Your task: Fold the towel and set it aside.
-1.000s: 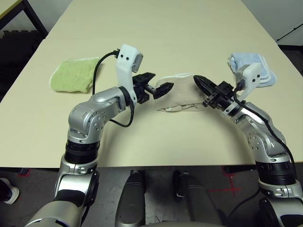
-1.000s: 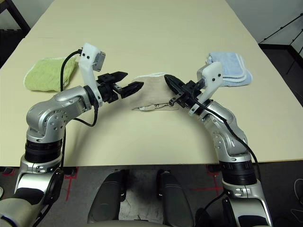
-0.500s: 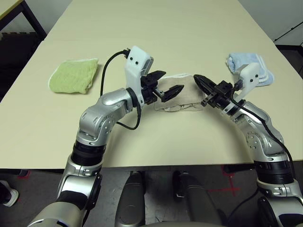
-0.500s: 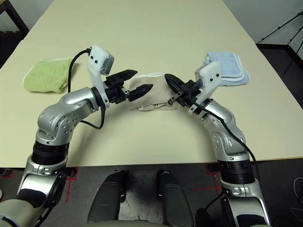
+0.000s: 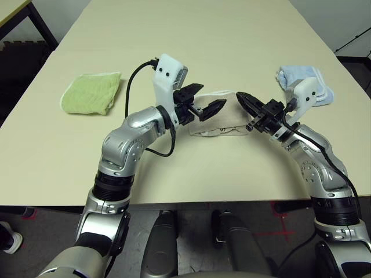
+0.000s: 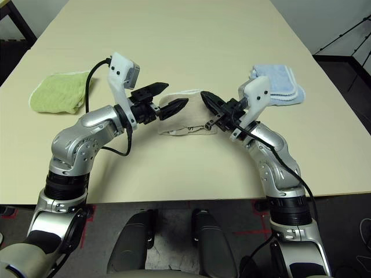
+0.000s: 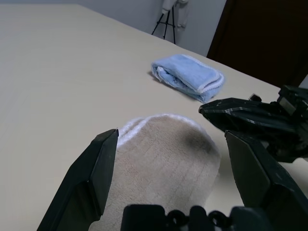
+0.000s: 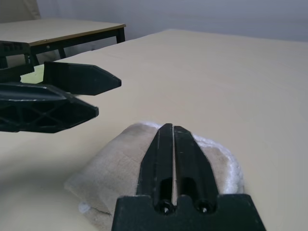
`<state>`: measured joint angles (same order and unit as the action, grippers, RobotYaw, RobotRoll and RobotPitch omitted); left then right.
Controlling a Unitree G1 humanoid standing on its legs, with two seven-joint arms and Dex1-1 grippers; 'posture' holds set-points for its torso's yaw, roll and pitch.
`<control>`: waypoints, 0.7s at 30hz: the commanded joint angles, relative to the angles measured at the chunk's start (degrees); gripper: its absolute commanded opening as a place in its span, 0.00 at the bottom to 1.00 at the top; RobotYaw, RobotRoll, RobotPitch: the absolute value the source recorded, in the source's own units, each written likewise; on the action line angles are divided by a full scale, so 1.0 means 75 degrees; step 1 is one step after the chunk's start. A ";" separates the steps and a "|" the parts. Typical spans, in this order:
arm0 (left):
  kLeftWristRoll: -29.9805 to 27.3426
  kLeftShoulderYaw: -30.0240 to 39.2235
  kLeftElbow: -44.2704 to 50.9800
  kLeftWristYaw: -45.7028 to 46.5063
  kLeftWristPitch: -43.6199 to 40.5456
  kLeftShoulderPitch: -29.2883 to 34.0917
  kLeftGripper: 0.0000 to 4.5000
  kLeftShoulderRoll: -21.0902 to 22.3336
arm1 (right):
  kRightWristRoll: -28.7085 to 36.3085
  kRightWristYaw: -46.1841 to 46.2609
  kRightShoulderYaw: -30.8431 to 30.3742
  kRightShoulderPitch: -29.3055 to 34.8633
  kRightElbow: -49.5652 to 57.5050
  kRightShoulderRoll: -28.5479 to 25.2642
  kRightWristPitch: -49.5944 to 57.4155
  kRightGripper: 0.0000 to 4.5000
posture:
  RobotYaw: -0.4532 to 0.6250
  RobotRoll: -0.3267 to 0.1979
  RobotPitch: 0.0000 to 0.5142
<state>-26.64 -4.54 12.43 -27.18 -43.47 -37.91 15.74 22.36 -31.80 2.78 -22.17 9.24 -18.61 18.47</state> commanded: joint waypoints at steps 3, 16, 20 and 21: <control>0.0076 -0.0108 -0.0024 -0.0110 -0.0055 -0.0020 1.00 0.0080 | 0.0114 -0.0065 0.0002 0.0091 0.0254 -0.0060 0.0088 0.57 | 0.53 0.62 0.29; 0.0112 -0.0075 -0.0060 -0.0121 -0.0009 -0.0014 1.00 0.0118 | 0.0136 -0.0115 0.0014 0.0074 0.0257 -0.0084 0.0067 0.99 | 0.54 0.62 0.30; 0.0105 -0.0072 0.0012 -0.0166 0.0052 0.0030 0.86 0.0136 | 0.0142 -0.0114 0.0021 0.0108 0.0277 -0.0080 0.0049 0.91 | 0.54 0.62 0.31; 0.0093 -0.0067 0.0035 -0.0175 0.0049 0.0042 0.78 0.0140 | 0.0149 -0.0111 0.0024 0.0118 0.0293 -0.0079 0.0053 0.86 | 0.54 0.62 0.32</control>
<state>-26.42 -4.59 12.43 -27.88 -43.46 -37.90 16.55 23.02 -32.39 2.78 -22.00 9.91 -18.85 18.69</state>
